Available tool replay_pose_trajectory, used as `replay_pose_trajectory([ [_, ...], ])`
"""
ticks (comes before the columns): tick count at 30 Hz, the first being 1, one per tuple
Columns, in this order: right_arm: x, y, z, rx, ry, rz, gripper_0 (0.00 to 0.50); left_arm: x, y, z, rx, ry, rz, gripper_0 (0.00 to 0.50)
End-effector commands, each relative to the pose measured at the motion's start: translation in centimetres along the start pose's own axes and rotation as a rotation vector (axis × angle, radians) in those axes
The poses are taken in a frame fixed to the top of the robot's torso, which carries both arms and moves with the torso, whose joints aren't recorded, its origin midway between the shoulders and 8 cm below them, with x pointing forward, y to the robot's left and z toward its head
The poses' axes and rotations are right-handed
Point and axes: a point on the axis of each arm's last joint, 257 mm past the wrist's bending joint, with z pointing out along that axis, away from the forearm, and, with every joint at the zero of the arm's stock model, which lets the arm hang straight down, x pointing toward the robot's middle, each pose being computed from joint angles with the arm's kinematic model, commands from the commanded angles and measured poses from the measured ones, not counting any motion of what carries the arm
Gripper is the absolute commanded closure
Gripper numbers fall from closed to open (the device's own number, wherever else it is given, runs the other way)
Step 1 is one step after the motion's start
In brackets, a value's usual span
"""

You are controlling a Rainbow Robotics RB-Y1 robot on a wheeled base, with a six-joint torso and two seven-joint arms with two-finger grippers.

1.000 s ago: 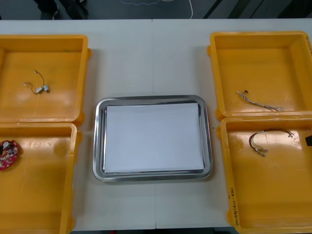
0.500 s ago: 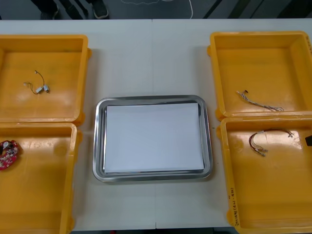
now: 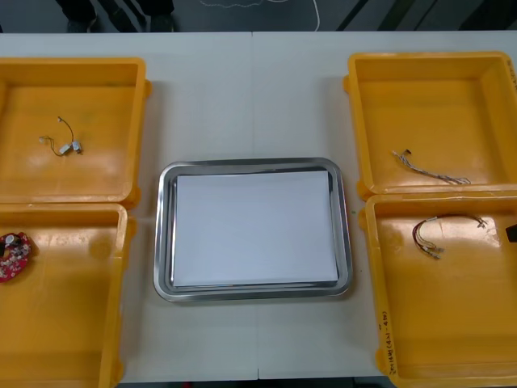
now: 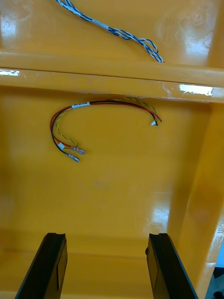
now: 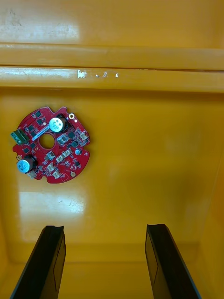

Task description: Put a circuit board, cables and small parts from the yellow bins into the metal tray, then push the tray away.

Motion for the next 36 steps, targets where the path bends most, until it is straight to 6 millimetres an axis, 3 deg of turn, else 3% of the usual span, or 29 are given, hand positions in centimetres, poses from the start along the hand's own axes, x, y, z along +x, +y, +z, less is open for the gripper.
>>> replay_pose_trajectory([
  [1,-0.31,-0.76,-0.42,0.012,-0.026,0.057,0.0,-0.06,1.3,-1.27,-0.049,-0.006,0.116,0.0],
  [36,-0.31,-0.76,-0.42,0.012,-0.026,0.057,0.0,-0.06,1.3,-1.27,-0.049,-0.006,0.116,0.0],
])
